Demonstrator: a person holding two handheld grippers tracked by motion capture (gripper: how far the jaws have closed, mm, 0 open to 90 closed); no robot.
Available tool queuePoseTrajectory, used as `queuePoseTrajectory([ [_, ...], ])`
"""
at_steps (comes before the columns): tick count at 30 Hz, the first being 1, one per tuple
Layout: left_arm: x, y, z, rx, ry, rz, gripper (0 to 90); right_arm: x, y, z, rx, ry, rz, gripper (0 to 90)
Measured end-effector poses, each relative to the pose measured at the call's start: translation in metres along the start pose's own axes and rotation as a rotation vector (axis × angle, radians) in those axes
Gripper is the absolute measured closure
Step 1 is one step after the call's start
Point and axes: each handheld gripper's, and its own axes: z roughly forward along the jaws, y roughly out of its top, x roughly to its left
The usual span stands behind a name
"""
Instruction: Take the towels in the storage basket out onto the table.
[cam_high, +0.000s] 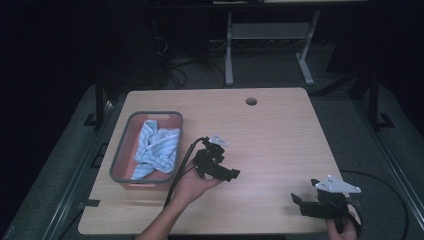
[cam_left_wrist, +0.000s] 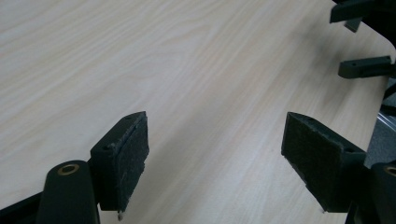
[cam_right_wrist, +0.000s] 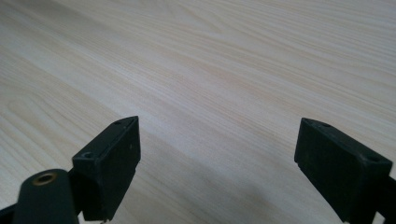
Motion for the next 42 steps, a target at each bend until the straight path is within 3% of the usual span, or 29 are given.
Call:
queuePoseTrajectory([
  [9,0.023,0.013,-0.023,0.014,0.057,-0.018,23.2,0.000,0.000,0.001,0.001,0.005,-0.001,13.8],
  [14,0.036,0.017,-0.033,0.027,0.069,-0.055,23.6,0.000,0.000,0.001,0.001,0.006,-0.009,13.8],
  [21,0.046,0.020,-0.047,0.021,0.081,-0.069,23.4,0.000,0.000,0.001,0.003,0.005,-0.003,13.8],
  [42,0.093,-0.003,-0.088,-0.002,0.130,-0.167,23.4,0.000,0.001,0.001,0.005,0.006,-0.012,13.8],
])
